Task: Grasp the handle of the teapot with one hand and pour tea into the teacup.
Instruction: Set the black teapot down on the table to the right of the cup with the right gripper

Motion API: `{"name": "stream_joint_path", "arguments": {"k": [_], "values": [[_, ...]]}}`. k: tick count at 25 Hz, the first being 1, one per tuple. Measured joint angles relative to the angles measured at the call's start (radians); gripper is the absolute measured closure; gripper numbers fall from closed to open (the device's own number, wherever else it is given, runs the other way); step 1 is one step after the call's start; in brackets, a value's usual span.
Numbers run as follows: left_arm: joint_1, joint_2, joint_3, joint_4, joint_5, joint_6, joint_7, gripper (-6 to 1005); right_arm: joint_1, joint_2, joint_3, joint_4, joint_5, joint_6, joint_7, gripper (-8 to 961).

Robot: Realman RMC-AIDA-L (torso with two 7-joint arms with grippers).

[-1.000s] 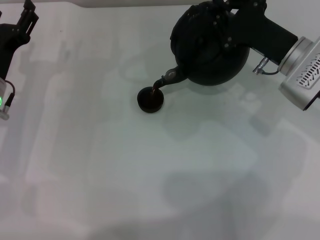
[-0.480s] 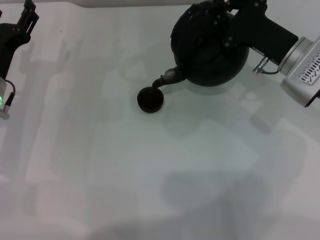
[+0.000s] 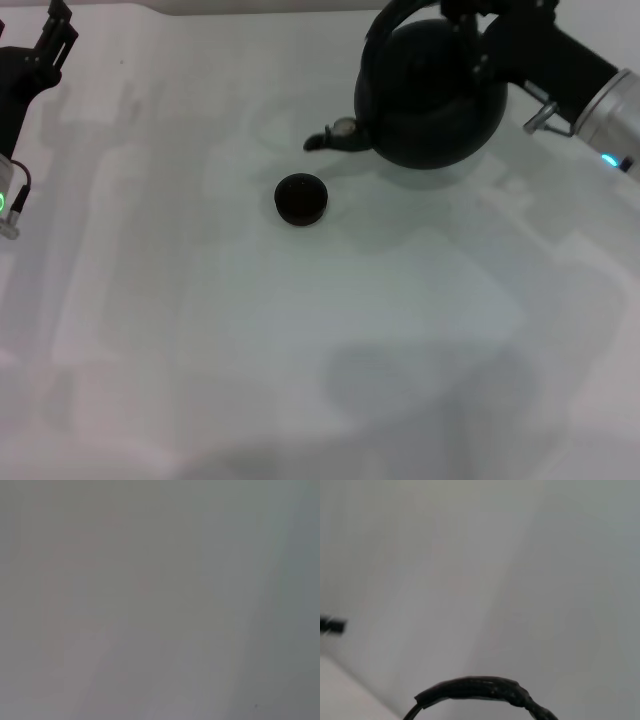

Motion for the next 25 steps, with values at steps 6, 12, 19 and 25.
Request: {"name": "stream_joint_path", "arguments": {"k": [6, 12, 19, 25], "values": [[0.004, 0.000, 0.000, 0.000, 0.000, 0.001, 0.000, 122, -0.037, -0.005, 0.013, -0.004, 0.021, -0.050, 0.167, 799], [0.009, 0.000, 0.000, 0.001, 0.001, 0.006, 0.000, 123, -0.106, -0.008, 0.053, 0.001, 0.021, -0.125, 0.270, 787], [0.005, 0.000, 0.000, 0.002, 0.005, 0.006, 0.000, 122, -0.166, -0.011, 0.064, 0.004, 0.018, -0.146, 0.317, 772], [0.001, 0.000, 0.000, 0.002, 0.005, 0.006, 0.002, 122, -0.164, -0.008, 0.060, 0.080, 0.015, -0.146, 0.332, 759]]}}
